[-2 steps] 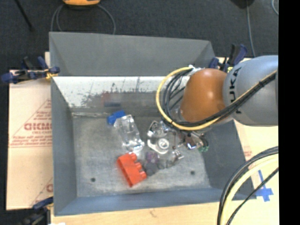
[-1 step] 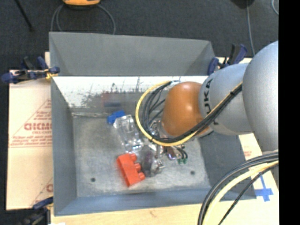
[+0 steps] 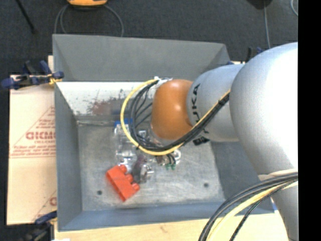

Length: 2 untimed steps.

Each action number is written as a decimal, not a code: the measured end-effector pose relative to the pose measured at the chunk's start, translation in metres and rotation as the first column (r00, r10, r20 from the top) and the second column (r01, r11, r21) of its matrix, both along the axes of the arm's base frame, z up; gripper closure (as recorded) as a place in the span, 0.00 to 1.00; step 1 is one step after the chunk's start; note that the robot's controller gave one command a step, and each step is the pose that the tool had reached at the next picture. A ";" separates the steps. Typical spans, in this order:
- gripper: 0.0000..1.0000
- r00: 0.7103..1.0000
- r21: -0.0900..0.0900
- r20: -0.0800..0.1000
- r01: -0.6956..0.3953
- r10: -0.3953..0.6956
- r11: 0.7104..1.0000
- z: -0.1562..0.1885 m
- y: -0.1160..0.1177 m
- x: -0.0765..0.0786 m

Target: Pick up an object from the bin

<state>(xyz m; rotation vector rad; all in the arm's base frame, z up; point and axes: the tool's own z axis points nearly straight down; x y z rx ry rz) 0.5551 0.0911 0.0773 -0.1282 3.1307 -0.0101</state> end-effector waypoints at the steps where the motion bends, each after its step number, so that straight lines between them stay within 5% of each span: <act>1: 1.00 1.000 0.004 -0.010 -0.004 0.004 1.000 0.003 0.003 -0.001; 2: 1.00 1.000 0.008 0.004 0.006 -0.006 1.000 0.127 -0.003 0.008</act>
Offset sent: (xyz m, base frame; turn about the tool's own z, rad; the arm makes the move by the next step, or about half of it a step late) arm 0.0000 0.0000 0.0000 0.0000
